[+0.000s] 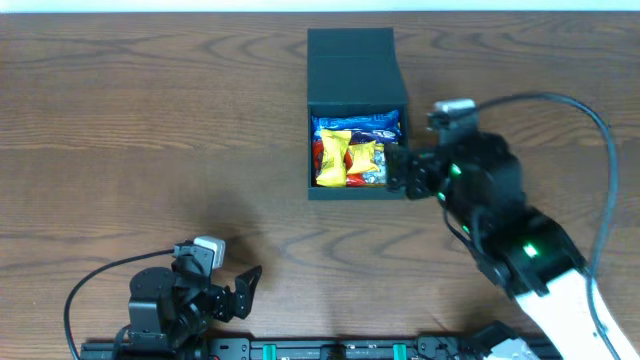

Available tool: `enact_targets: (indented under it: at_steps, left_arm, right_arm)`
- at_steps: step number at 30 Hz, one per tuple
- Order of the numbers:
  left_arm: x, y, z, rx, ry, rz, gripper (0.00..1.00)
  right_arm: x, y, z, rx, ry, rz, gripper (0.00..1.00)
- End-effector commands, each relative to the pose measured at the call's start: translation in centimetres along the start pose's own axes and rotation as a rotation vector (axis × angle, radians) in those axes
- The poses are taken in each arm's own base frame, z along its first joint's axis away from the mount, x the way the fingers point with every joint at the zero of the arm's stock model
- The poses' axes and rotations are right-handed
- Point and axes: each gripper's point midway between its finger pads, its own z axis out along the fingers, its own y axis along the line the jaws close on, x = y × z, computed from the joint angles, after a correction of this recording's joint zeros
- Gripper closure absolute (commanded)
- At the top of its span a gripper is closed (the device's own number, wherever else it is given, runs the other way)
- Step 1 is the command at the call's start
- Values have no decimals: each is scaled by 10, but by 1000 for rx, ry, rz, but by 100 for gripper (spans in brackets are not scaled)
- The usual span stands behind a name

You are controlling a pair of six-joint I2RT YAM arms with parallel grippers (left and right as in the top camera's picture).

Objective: Pack container
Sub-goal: 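Press the packets down inside the box with the right gripper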

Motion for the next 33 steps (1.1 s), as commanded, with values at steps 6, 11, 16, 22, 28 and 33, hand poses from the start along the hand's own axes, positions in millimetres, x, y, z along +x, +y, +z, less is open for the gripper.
enact_targets:
  at_steps: [6,11,16,22,28,33]
  left_arm:
    - [1,2,0,-13,-1,-8,5]
    - [1,2,0,-12,-1,-8,5]
    - [1,2,0,-13,-1,-8,5]
    - [1,2,0,-12,-1,-8,5]
    - [1,2,0,-12,-1,-8,5]
    - [1,2,0,-12,-1,-8,5]
  right_arm:
    - [-9,13,33,43,48,182,1]
    - [-5,1,47,122,53,191,1]
    - [10,7,73,109,117,177,1]
    - [16,59,92,-183,172,35,1]
    - [34,59,102,-174,244,96,91]
    - [50,59,111,-170,309,137,99]
